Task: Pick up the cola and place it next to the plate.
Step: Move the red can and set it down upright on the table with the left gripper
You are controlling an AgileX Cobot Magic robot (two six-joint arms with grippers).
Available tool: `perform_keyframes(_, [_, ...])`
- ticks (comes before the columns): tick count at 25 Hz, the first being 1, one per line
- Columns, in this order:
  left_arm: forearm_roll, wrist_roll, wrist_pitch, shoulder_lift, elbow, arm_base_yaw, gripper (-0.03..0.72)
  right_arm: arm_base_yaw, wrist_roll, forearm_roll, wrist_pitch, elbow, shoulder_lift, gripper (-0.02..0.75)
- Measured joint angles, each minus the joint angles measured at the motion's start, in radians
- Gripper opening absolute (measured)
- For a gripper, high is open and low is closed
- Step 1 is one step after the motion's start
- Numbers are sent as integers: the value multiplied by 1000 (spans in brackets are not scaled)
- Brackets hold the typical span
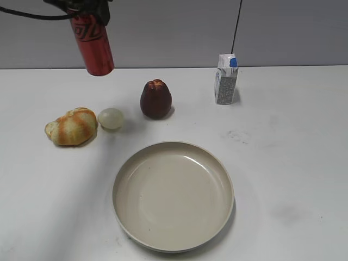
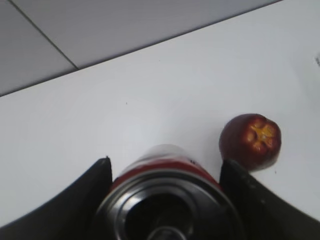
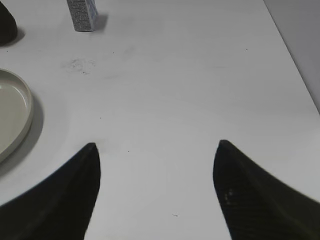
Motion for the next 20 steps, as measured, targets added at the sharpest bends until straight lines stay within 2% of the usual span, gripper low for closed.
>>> perform_keyframes(5, [-39,0,100,-63,0,-46,496,0,0,0,0,0,0,535])
perform_keyframes(14, [-68,0,113,-55,0,-245,496,0,0,0,0,0,0,535])
perform_keyframes(20, [-62,0,57,36,0,-277,496,0,0,0,0,0,0,535])
